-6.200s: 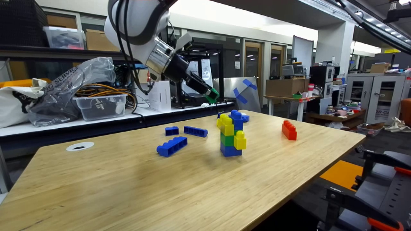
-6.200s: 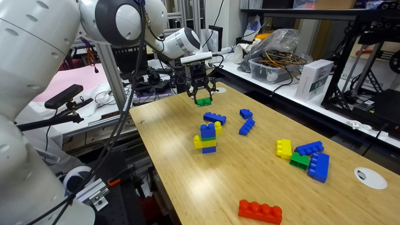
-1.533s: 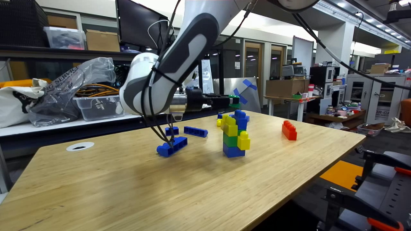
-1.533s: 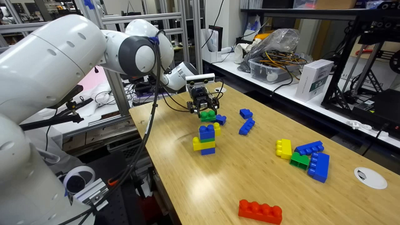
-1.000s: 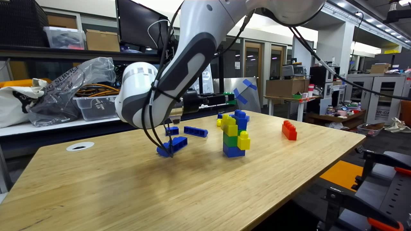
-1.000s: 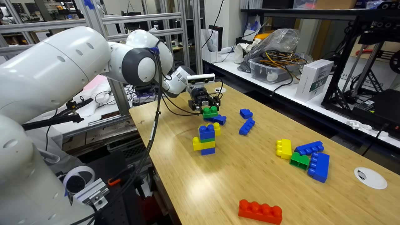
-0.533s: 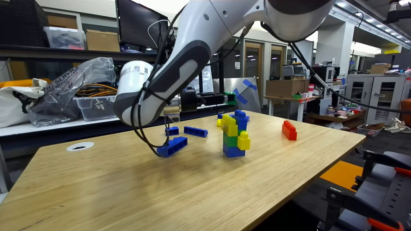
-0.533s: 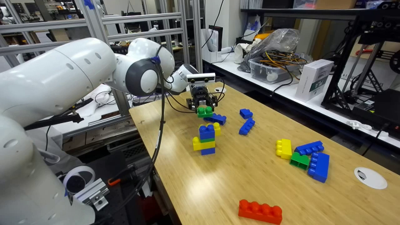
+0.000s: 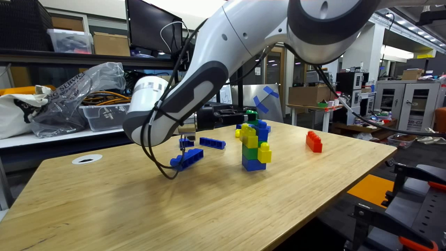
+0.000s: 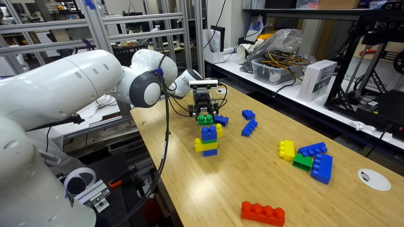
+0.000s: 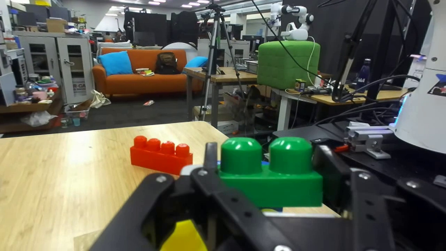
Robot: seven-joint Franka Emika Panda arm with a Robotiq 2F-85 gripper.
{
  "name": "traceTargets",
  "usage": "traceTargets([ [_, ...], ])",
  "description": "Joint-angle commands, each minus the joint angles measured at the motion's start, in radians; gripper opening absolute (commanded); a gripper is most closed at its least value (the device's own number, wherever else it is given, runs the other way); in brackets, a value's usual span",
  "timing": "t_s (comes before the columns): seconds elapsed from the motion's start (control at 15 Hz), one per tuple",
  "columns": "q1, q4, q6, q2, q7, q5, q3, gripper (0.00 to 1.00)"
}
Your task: Take the green block on the right then place it at the top of the slack of blocks
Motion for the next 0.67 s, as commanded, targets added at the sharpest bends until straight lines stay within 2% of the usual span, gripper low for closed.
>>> traceTargets([
  [0.0, 0.005, 0.08, -0.001, 0.038, 0.008, 0.012, 0.001, 0.44],
  [0.4, 0.017, 0.068, 0.024, 0.044, -0.006, -0.014, -0.006, 0.44],
  [0.47, 0.024, 0.023, 0.048, 0.02, 0.004, 0.019, -0.037, 0.44],
  [0.6, 0.028, 0.016, 0.068, 0.024, 0.0, 0.015, -0.047, 0.44],
])
